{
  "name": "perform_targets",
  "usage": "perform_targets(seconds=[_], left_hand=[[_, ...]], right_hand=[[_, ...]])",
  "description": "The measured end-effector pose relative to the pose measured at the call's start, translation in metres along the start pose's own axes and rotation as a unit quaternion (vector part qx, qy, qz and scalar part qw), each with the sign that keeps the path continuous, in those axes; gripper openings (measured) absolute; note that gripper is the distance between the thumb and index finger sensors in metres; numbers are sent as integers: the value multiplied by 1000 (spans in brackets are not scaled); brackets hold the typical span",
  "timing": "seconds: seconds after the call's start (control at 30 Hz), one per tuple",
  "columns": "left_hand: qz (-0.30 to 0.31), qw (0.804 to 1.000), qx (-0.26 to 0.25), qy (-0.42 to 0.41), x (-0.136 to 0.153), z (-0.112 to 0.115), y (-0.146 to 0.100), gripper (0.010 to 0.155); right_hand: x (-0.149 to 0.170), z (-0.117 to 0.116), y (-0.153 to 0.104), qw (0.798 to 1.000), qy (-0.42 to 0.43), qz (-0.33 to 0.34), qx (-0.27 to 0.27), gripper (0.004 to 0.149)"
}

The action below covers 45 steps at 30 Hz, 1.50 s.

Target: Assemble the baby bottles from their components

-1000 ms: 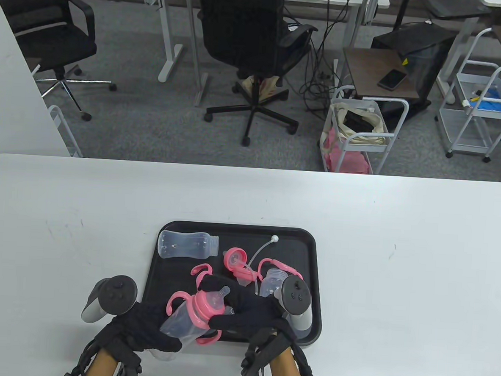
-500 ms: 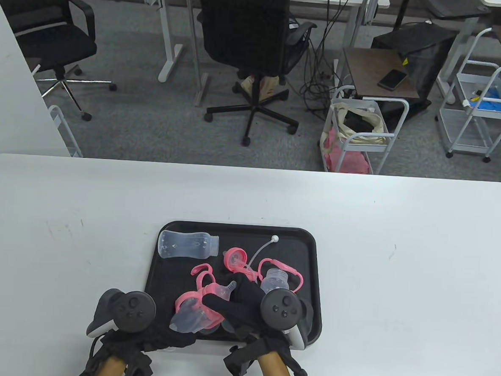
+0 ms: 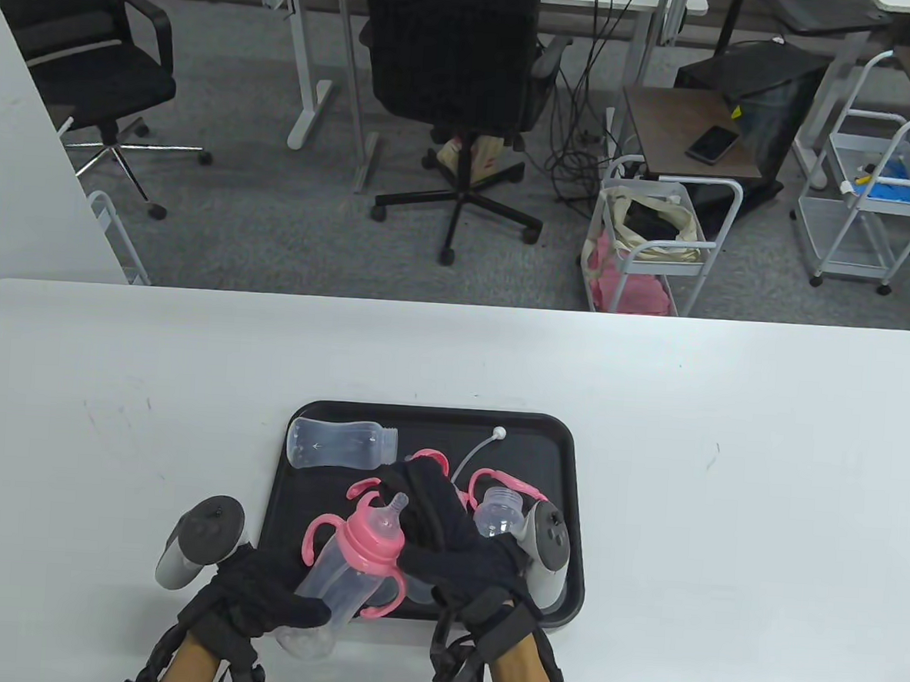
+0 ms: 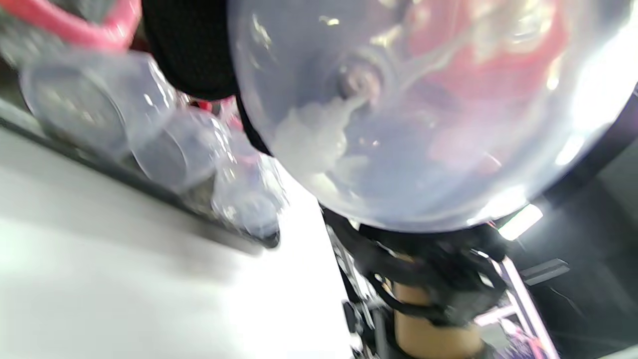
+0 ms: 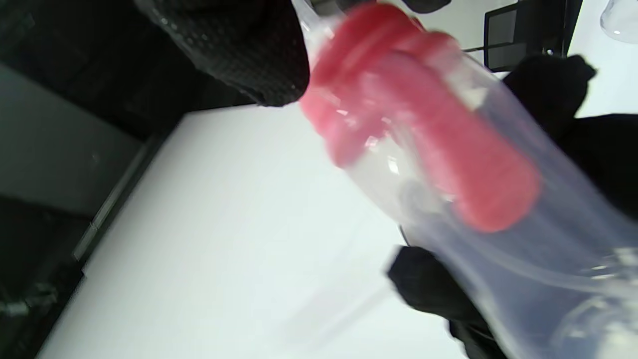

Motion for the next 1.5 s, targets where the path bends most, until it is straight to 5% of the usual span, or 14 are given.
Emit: perform_targets(seconds=[0.1, 0.27, 0.43, 0.73, 1.0, 1.1, 1.3, 1.5], left_hand=[[3, 1000, 16, -8, 0, 0, -1, 100], [-63, 989, -39, 128, -3, -8, -5, 101], [-73, 976, -99, 178, -10, -10, -6, 101], [-117, 883, -193, 412, -35, -14, -12, 99], [-128, 874, -229, 410, -31, -19, -21, 99], [-134, 875, -256, 388, -26, -28, -30, 99], [-149, 879, -280, 356, -14, -41, -43, 98], [-157, 876, -290, 352, -11, -48, -51, 98]], right_hand=[[4, -5, 1, 999, 29, -8, -18, 90], [0, 1, -1, 987, -140, -24, 78, 89], [-6, 0, -1, 977, -182, -7, 110, 88], [-3, -1, -3, 949, -280, 3, 144, 88], [-10, 8, -7, 963, -244, -24, 113, 92], [-30, 29, -19, 959, -233, 3, 162, 86], [-57, 56, -42, 912, -335, -3, 236, 75], [-69, 68, -53, 880, -401, -48, 250, 63]])
Point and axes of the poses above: the tracker on the back of each hand, its own x axis roughly to the little-finger side, its own y axis roughly from the wrist to the fingertips, z = x × y, the point moved 3 cm from there along y, roughly from the wrist to the fingertips, and after that the axes turned 7 degrees about y, right-handed, at the moved point
